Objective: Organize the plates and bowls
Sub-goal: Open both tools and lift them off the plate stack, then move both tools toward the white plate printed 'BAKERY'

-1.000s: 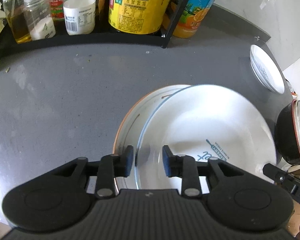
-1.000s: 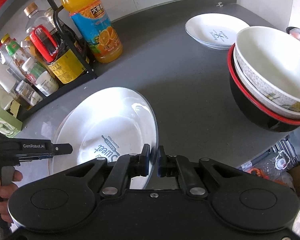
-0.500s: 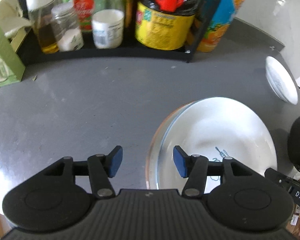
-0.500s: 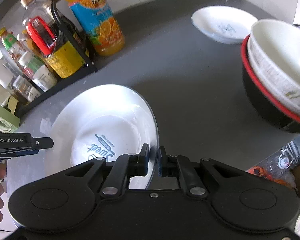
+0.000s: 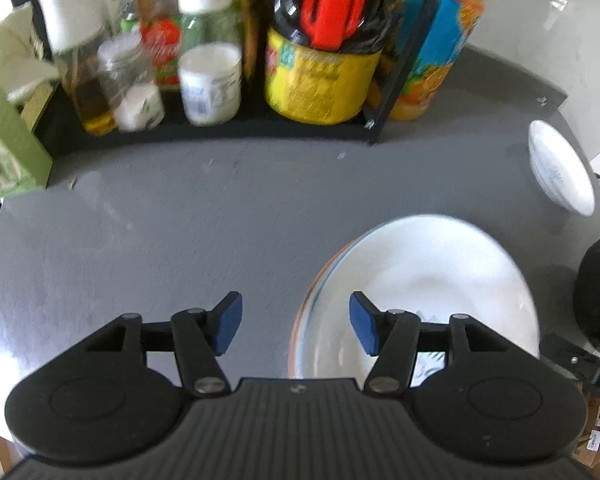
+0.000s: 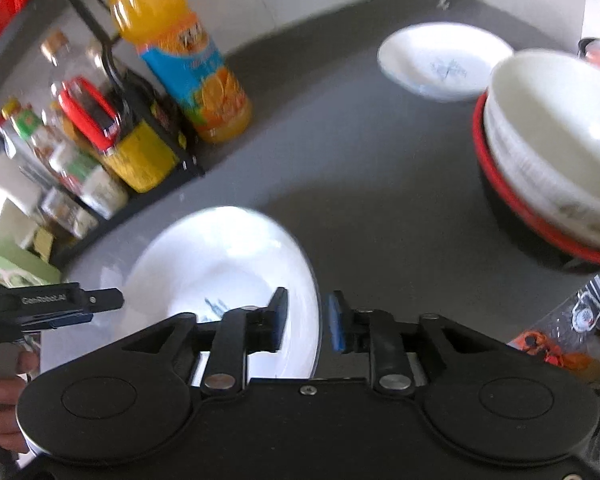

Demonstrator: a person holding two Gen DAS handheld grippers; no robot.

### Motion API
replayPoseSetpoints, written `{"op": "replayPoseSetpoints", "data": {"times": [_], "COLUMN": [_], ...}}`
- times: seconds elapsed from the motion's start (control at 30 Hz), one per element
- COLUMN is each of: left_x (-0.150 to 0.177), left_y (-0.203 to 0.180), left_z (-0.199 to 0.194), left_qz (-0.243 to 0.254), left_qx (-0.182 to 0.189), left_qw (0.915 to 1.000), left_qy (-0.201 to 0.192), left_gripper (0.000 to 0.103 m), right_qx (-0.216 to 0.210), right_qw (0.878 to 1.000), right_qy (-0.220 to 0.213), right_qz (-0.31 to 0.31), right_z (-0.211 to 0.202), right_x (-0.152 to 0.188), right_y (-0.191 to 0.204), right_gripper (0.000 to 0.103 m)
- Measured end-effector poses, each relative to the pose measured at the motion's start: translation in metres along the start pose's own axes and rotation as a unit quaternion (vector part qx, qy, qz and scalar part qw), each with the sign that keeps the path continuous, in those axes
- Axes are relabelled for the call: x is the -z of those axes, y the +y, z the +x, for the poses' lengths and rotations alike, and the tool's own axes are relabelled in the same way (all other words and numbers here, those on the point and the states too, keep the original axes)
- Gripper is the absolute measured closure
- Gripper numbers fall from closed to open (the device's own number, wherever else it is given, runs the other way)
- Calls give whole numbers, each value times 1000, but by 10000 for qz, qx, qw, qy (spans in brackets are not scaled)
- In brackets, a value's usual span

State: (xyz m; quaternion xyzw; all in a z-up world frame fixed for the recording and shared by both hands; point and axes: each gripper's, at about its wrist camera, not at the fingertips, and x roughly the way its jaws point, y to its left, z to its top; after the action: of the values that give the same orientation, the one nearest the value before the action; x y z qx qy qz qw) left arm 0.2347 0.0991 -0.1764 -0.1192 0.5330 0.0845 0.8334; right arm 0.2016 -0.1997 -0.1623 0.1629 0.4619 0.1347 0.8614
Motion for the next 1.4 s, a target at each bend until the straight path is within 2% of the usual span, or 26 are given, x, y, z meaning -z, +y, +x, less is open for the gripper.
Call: {"op": "replayPoseSetpoints", "data": {"times": [0.03, 0.1, 0.27, 0.43, 0.57, 0.93, 1.4], "left_x": [-2, -8, -21, -35, -48, -87, -120], "left_y": [-3, -11, -35, -64, -93, -175, -258], "left_z": [-3, -9, -18, -25, -23, -10, 32], "left_qz": [36, 107, 285, 412, 541, 471, 167], "left_qx": [37, 98, 249, 431, 529, 558, 475], "left_qw": [10000, 9998, 9990, 9977, 9966, 9964, 9979], "left_qy": [-46, -107, -254, -326, -316, -429, -412], "left_gripper": [40, 37, 33, 27, 26, 26, 26], "right_qx": [6, 32, 131, 205, 238, 115, -33], "right_qw": [9999, 9997, 9984, 9968, 9953, 9939, 9985], "right_qy": [-102, -254, -546, -724, -837, -927, -421], "right_qz": [4, 22, 116, 273, 426, 579, 338], "right_z": [-7, -19, -46, -64, -73, -74, -32], "right_x": [-3, -8, -22, -37, -53, -118, -199], "right_y": [-1, -5, -19, -43, -66, -133, -206], "right_gripper": [70, 57, 49, 48, 40, 40, 40]}}
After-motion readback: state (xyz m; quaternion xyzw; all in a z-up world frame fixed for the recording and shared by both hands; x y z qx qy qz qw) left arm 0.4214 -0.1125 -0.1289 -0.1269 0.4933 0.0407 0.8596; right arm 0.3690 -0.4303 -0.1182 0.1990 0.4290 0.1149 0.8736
